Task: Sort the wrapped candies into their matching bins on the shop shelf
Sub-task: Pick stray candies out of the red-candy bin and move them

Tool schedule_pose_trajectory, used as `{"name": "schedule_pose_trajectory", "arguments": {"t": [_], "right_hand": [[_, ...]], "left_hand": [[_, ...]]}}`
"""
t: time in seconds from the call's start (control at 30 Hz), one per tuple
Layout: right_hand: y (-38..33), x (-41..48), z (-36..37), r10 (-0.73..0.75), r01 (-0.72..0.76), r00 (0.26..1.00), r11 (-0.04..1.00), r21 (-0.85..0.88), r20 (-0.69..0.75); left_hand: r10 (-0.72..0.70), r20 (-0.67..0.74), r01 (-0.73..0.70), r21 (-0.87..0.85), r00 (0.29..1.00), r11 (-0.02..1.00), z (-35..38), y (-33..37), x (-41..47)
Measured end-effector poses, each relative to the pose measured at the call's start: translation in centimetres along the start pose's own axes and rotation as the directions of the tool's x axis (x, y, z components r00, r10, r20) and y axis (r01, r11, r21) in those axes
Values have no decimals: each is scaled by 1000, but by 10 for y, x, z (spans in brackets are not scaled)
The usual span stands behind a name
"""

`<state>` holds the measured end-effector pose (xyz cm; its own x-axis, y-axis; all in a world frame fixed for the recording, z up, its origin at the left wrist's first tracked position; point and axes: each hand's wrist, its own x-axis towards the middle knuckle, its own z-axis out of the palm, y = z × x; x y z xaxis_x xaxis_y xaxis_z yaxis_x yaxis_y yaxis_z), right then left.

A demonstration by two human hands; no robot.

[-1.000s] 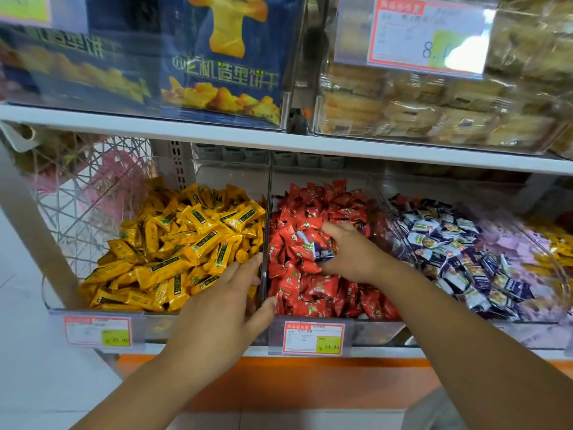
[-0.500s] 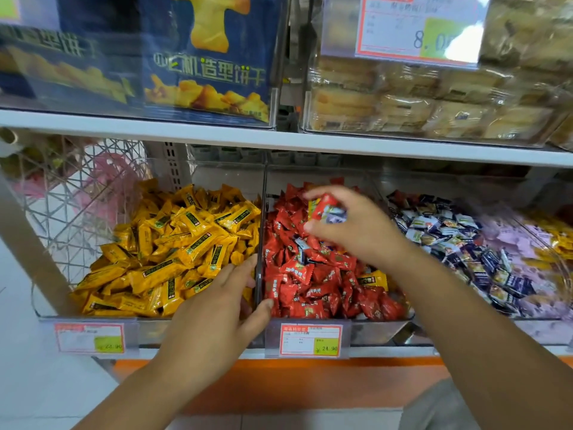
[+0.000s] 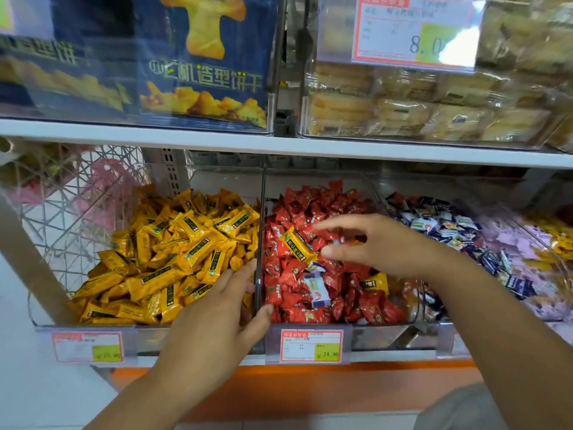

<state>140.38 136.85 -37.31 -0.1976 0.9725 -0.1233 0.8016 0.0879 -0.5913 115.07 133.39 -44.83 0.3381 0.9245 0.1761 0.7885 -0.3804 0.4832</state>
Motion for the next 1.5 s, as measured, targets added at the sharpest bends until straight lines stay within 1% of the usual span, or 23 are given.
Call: {"name": "schedule_pose_trajectory", "arguments": {"t": [0.1,0.17,0.23,0.3,0.37,0.4,0.43,0.5,0.57,0.6,0.63,0.67,0.7,0.77,0.8,0.83,0.9,1.03,1.17,1.27,1.33,1.5], "right_hand": [[6,6,-2,-12,-4,976,997,-74,-217],[2,10,5,-42,16,961,995,-96,-273],[-4,12,14,-87,60,964,992,-114,-252],[-8,12,24,-102,84,985,988,-126,-139],[-6,15,36,-86,75,995,972,-220,-40],[-4,17,39,-91,76,995,963,-260,-45],[-2,18,40,-90,69,993,964,-257,-71],[-1,17,34,-86,58,985,980,-188,-148],[-6,10,23,-104,63,963,983,-170,-247],[-9,4,17,-110,76,957,988,-132,-267],[-12,-3,11,-101,83,963,993,-79,-249],[-15,-7,9,-81,73,978,996,-45,-193],[-19,-11,11,-55,50,993,997,-54,-103],[-22,-12,27,-8,20,998,978,-208,58],[-22,-10,40,14,15,995,956,-294,95],[-21,-8,52,43,-5,994,933,-360,99],[-22,-5,64,88,-54,994,913,-403,65],[-17,-7,55,81,-64,996,940,-334,38],[-16,-8,54,74,-54,996,953,-297,55],[-20,-6,49,89,-77,995,974,-212,51],[-20,-5,37,96,-93,995,989,-116,23],[-20,-3,7,105,-101,989,994,49,-106]], "left_hand": [[1,-6,-1,-4,1000,1000,0,1,0],[-1,-4,1,-3,1000,1000,0,1,0],[-1,-3,1,-3,1000,1000,0,1,0],[0,-4,0,0,1000,1000,0,1,0],[4,-4,-4,-6,1000,1000,1,0,0],[7,-4,-7,-11,1000,1000,0,0,0],[10,-2,-10,-15,1000,1000,0,-1,0],[10,1,-10,-23,1000,1000,0,-1,-1],[17,1,-17,-25,1000,1000,0,-1,0],[19,2,-19,-22,1000,1000,0,-2,0],[18,3,-18,-19,1000,1000,1,-3,0],[19,0,-19,-17,1000,1000,1,-3,1],[21,-1,-21,-11,1000,1000,2,-3,1],[22,0,-22,-4,1000,1000,2,-2,1],[21,-1,-21,-5,1000,1000,2,-2,1],[18,-1,-18,-8,1000,1000,1,-2,1],[15,-3,-15,-9,1000,1000,1,-2,1],[23,-11,-23,-6,1000,1000,2,-3,1],[22,-10,-22,0,1000,1000,2,-3,1],[27,-11,-27,-17,1000,999,2,-2,1],[33,-15,-33,-13,999,999,2,-3,1],[35,-21,-35,0,999,999,2,-3,1]]}}
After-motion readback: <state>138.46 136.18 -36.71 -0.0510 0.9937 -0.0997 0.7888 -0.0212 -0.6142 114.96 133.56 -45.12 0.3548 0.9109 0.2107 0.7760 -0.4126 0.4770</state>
